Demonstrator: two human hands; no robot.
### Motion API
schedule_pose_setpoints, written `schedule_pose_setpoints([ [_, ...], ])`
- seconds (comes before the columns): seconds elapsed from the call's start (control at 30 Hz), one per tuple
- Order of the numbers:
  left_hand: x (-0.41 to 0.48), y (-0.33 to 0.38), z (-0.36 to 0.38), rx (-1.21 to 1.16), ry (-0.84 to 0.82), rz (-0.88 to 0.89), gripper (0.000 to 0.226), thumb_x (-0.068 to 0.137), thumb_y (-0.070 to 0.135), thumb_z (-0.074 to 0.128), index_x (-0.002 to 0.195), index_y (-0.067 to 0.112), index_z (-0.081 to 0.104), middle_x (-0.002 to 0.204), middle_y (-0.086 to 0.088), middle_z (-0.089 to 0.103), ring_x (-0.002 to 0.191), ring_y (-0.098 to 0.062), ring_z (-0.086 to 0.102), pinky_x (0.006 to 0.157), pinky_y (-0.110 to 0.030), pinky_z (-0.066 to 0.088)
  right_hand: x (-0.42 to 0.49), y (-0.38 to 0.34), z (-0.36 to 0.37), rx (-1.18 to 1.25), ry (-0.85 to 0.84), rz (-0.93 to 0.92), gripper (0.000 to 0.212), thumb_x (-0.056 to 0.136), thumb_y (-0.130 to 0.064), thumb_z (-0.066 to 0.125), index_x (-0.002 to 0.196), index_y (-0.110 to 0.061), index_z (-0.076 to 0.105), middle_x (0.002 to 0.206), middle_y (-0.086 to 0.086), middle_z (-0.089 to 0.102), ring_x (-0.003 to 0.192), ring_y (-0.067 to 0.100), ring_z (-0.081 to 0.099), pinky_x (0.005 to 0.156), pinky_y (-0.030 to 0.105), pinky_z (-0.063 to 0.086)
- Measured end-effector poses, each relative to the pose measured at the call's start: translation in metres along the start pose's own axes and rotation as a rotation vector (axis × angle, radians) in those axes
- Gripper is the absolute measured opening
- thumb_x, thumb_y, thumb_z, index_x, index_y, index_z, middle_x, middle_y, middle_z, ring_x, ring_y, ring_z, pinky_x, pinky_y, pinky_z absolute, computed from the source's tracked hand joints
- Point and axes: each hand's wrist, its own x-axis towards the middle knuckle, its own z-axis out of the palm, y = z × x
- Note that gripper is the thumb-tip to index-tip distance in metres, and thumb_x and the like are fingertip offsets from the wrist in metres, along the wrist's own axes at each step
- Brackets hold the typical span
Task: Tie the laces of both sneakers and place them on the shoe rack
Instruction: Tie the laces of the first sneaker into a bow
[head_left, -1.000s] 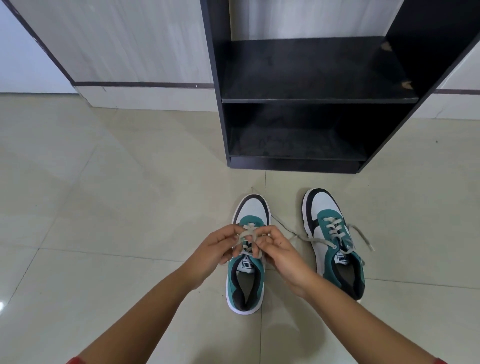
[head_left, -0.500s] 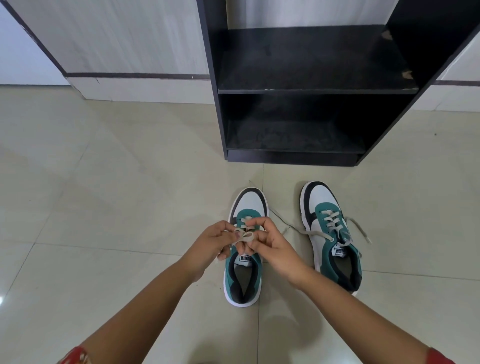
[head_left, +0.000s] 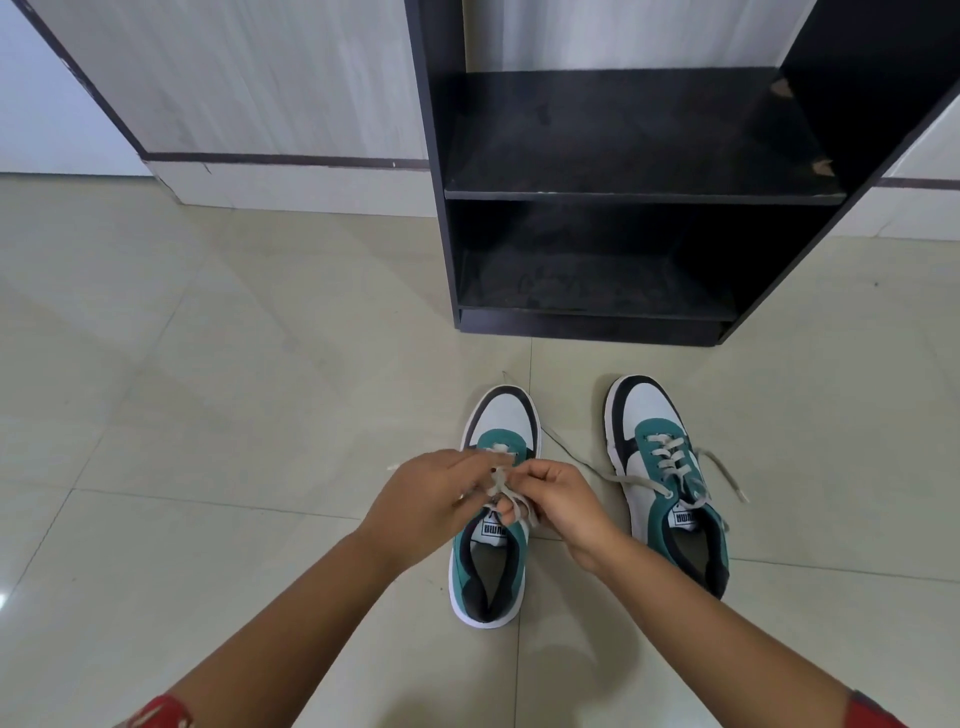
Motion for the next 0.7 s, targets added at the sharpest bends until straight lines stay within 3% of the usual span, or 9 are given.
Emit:
schedule_pose_setpoints([
  [0.1,0.002,-0.001,-0.003,0.134,-0.006,0.136,0.017,0.081,0.024,0.055,0.093,0.018,0.066,0.069,0.005,0.068,0.053,-0.015,0.055,0.050,-0.017,0.035,-0.001,-0.001,0.000,-0.049,-0.009,-0.007,0.022,0.091,0.000,0.050,0.077,-0.003,0.066,0.055,0.003,0.068,0.045,0.011,0.061,0.050,0.019,0.052],
  [0.17,0.003,-0.003,-0.003,0.230,0.003,0.215,0.015,0.077,0.020,0.066,0.091,0.015,0.068,0.067,0.004,0.068,0.051,-0.014,0.054,0.049,-0.017,0.035,-0.002,0.000,-0.003,-0.069,-0.019,0.001,0.023,0.091,-0.001,0.050,0.077,-0.005,0.068,0.057,0.004,0.068,0.048,0.013,0.062,0.053,0.020,0.052],
  [0.3,0.002,-0.003,-0.001,0.268,-0.033,0.261,0.018,0.073,0.015,0.070,0.083,0.014,0.055,0.063,-0.003,0.063,0.050,-0.018,0.052,0.047,-0.021,0.034,0.000,0.001,-0.006,-0.057,-0.035,0.002,0.020,0.094,-0.006,0.049,0.099,-0.002,0.067,0.064,0.007,0.067,0.053,0.013,0.062,0.059,0.020,0.053],
  [0.33,0.002,-0.002,0.001,0.222,-0.061,0.187,0.021,0.076,0.015,0.066,0.085,0.016,0.047,0.065,-0.004,0.063,0.052,-0.019,0.053,0.048,-0.023,0.035,0.000,0.001,-0.005,-0.030,-0.017,-0.006,0.020,0.094,-0.006,0.047,0.103,-0.003,0.065,0.065,0.009,0.066,0.053,0.013,0.061,0.058,0.020,0.053],
  [0.4,0.002,0.004,0.000,-0.007,-0.140,-0.134,0.017,0.086,0.017,0.058,0.087,0.019,0.041,0.072,-0.008,0.064,0.057,-0.019,0.053,0.051,-0.028,0.039,-0.001,0.004,-0.004,0.005,0.004,-0.024,0.015,0.095,-0.009,0.047,0.095,-0.008,0.062,0.067,0.010,0.063,0.053,0.013,0.059,0.057,0.019,0.051],
  [0.5,0.010,0.013,-0.006,-0.696,-0.227,-0.663,0.016,0.087,0.011,0.061,0.080,0.011,0.047,0.068,-0.002,0.063,0.054,-0.007,0.054,0.047,-0.016,0.041,-0.006,0.005,-0.001,-0.054,0.006,-0.049,0.037,0.098,-0.025,0.043,0.065,-0.014,0.054,0.060,0.003,0.060,0.052,0.007,0.055,0.054,0.014,0.045],
  [0.57,0.013,0.012,-0.012,-0.958,-0.286,-0.844,0.020,0.084,0.006,0.063,0.074,0.011,0.048,0.055,0.005,0.054,0.044,-0.003,0.045,0.044,-0.015,0.035,-0.012,0.007,0.002,-0.150,0.045,-0.106,0.043,0.098,-0.027,0.041,0.060,-0.011,0.052,0.057,-0.007,0.059,0.052,-0.001,0.053,0.057,0.009,0.041],
  [0.63,0.012,0.009,-0.013,-1.090,-0.269,-0.958,0.022,0.082,0.006,0.066,0.070,0.013,0.049,0.050,0.006,0.049,0.043,-0.006,0.038,0.046,-0.018,0.030,-0.018,0.013,0.001,-0.371,0.171,-0.281,0.038,0.096,-0.027,0.045,0.067,-0.009,0.060,0.074,-0.009,0.059,0.069,-0.004,0.056,0.069,0.009,0.040],
  [0.7,0.008,0.007,-0.010,-1.167,-0.196,-1.037,0.023,0.081,0.006,0.067,0.068,0.013,0.050,0.051,0.005,0.053,0.042,-0.006,0.037,0.046,-0.019,0.031,-0.025,0.021,-0.005,-0.596,0.291,-0.430,0.033,0.093,-0.037,0.049,0.072,-0.015,0.063,0.083,-0.005,0.055,0.079,0.002,0.054,0.070,0.011,0.039],
])
